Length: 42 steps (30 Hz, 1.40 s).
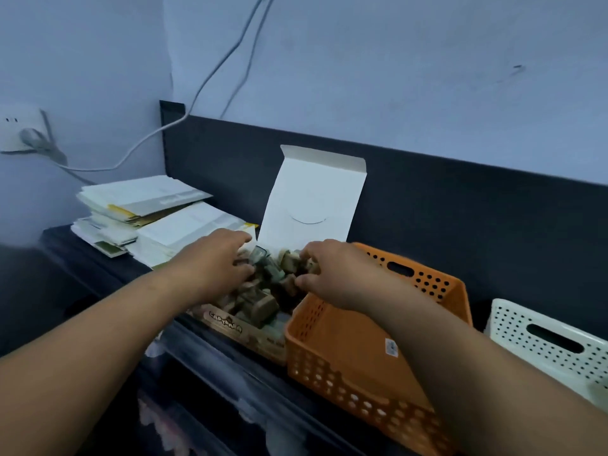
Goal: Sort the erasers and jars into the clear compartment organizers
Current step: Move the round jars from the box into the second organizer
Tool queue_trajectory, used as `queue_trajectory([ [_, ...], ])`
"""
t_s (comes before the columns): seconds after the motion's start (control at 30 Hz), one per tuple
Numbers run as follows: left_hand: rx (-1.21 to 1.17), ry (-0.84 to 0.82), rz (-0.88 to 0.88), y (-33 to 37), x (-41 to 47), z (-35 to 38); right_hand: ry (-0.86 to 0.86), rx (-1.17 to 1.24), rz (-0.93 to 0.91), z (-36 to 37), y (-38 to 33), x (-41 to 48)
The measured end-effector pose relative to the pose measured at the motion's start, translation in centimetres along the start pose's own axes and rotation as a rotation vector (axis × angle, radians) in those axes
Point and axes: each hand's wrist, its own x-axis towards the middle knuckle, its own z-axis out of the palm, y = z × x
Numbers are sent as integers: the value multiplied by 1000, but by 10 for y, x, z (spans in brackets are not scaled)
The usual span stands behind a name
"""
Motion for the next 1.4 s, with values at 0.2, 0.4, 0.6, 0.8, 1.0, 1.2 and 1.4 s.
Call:
queue_trajectory([
  [0.2,-8,-198,116,-42,52,9,-96,-54,49,15,-29,45],
  [0.4,2,-278,256,-55,78,23,-175,-209,162,31,-43,64],
  [0.6,-228,-253,286,-57,93,13,-91,31,258,22,-37,66],
  [0.8,-584,-230,282,-37,90,-8,185,340,317,12,-19,45],
  [1.0,-767,-247,314,23,60,-20,381,420,339,1,5,-19],
  [1.2,-900,-301,412,131,0,-13,585,588,465,-19,38,-142],
  [1.4,-982,-474,442,261,-98,1,708,673,617,-29,75,-296],
])
